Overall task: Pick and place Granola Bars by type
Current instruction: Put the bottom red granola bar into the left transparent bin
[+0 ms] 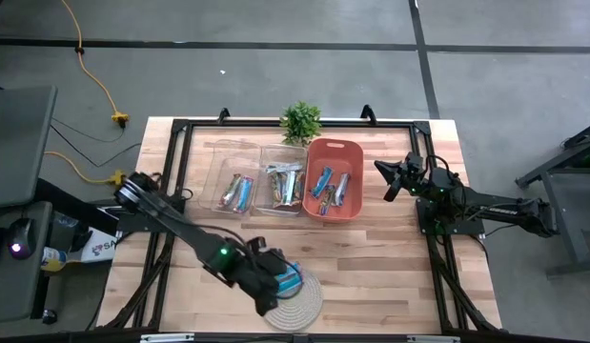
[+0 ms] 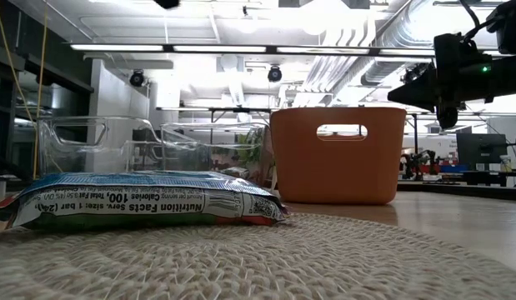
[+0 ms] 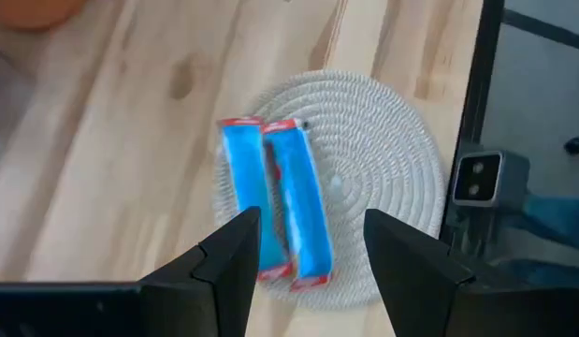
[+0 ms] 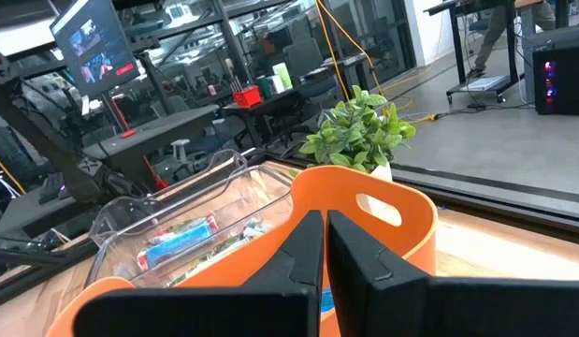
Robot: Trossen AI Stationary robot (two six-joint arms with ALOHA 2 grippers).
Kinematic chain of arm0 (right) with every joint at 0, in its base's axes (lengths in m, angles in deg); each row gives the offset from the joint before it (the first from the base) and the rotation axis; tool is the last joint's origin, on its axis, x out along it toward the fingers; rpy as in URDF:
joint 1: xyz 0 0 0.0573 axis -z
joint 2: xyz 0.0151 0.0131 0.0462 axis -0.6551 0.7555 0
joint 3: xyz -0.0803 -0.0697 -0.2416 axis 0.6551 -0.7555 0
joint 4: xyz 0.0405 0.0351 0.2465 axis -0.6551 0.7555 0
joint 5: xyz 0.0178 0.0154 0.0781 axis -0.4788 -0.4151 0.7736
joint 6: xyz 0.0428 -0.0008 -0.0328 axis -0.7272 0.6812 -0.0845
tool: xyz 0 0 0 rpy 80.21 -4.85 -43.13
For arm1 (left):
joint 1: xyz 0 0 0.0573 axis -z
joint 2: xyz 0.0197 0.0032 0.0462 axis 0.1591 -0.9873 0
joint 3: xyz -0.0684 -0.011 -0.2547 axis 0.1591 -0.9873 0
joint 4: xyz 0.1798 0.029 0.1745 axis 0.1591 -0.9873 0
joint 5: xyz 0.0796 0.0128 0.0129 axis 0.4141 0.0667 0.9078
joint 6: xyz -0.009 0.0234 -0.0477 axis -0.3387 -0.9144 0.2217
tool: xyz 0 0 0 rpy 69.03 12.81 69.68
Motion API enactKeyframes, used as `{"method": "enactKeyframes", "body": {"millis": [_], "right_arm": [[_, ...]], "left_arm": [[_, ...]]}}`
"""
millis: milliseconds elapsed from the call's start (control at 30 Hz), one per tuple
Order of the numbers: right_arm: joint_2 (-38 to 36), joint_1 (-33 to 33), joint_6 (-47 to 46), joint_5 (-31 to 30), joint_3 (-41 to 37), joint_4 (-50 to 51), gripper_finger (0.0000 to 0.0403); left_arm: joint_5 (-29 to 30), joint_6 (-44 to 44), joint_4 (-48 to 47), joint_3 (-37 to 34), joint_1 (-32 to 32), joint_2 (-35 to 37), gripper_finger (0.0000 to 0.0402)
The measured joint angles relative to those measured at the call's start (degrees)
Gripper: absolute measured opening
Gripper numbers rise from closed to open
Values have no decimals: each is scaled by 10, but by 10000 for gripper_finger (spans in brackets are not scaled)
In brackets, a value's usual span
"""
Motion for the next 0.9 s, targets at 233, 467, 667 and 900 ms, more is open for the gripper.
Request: {"method": "enactKeyframes", "body": {"millis": [233, 467, 667, 900], "right_arm": [[0, 0, 0, 0, 0, 1, 0], [0, 0, 0, 0, 0, 1, 0], [0, 0, 0, 0, 0, 1, 0], [0, 0, 0, 0, 0, 1, 0]], "left_arm": [[-9, 34, -2, 14, -8, -62, 188], [-38, 34, -2, 14, -12, -99, 188], [-67, 48, 7, 14, -12, -122, 188], [-76, 59, -3, 13, -12, -134, 188]]}}
